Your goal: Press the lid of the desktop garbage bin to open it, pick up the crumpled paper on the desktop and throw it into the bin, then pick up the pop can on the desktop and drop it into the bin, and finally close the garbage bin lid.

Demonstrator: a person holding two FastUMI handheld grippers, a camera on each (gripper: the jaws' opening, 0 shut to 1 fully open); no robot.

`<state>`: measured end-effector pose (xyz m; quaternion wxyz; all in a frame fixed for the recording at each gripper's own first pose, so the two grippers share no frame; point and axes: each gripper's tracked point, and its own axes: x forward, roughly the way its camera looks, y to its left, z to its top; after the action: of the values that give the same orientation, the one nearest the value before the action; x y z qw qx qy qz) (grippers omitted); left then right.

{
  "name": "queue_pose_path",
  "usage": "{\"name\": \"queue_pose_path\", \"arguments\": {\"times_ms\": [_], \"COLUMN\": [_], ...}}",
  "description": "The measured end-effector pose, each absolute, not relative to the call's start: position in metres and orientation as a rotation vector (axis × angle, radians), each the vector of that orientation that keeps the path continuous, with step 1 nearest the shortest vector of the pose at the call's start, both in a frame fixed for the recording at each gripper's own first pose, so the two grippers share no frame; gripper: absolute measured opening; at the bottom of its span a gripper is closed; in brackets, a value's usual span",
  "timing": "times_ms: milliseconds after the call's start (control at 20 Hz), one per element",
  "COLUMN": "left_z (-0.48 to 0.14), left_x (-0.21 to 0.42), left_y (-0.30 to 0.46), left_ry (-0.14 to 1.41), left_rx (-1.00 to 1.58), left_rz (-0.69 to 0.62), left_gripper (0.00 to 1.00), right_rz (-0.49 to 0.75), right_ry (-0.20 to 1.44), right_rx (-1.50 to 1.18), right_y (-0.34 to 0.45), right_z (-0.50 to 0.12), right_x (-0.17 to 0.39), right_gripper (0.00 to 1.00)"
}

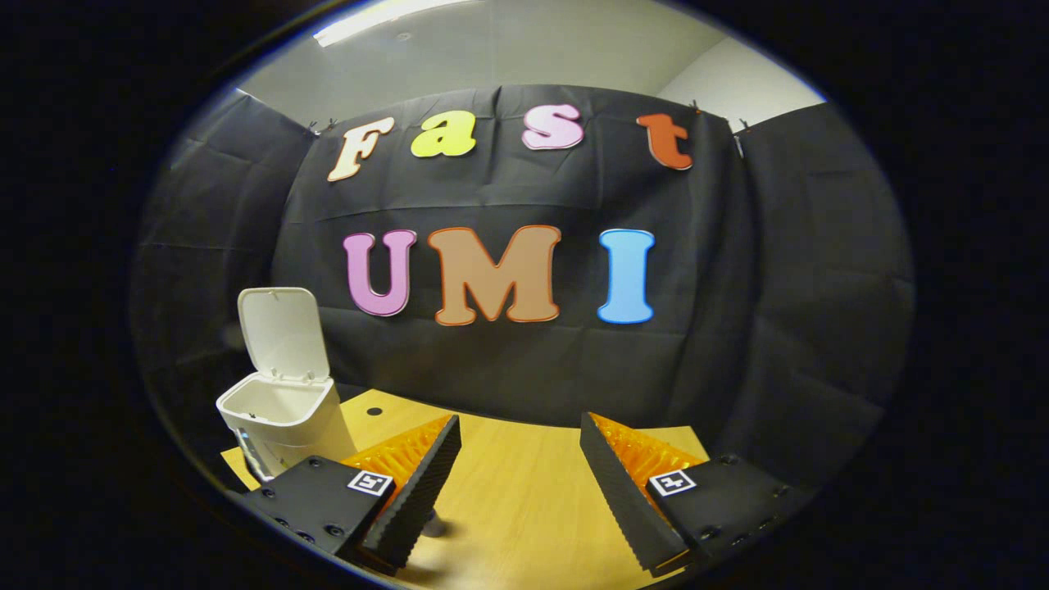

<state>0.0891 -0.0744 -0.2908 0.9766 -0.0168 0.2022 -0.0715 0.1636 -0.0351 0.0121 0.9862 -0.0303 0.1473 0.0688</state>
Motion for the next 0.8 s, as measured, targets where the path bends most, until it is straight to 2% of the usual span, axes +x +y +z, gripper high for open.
{"name": "queue_pose_path", "arguments": {"times_ms": [350, 400, 500, 700, 800], "left_z": [-0.346, -0.353, -0.358, -0.345, -0.319], "left_x": [0.093, 0.09, 0.088, 0.087, 0.092], "left_y": [-0.07, -0.071, -0.071, -0.075, -0.075], "left_ry": [0.533, 0.552, 0.574, 0.565, 0.528], "left_rx": [-0.061, -0.063, -0.044, -0.025, -0.033], "left_rz": [-0.09, -0.085, -0.08, -0.087, -0.073], "left_gripper": [0.96, 0.94, 0.8, 0.78, 0.78], "right_rz": [-0.004, -0.015, -0.036, -0.051, -0.031], "right_ry": [0.27, 0.271, 0.271, 0.262, 0.273], "right_rx": [-0.057, -0.054, -0.063, -0.084, -0.078], "right_y": [-0.087, -0.09, -0.099, -0.115, -0.122], "right_z": [0.028, 0.027, 0.027, 0.028, 0.021], "right_x": [0.131, 0.127, 0.116, 0.096, 0.09], "right_gripper": [0.98, 1.0, 0.97, 1.0, 0.97]}}
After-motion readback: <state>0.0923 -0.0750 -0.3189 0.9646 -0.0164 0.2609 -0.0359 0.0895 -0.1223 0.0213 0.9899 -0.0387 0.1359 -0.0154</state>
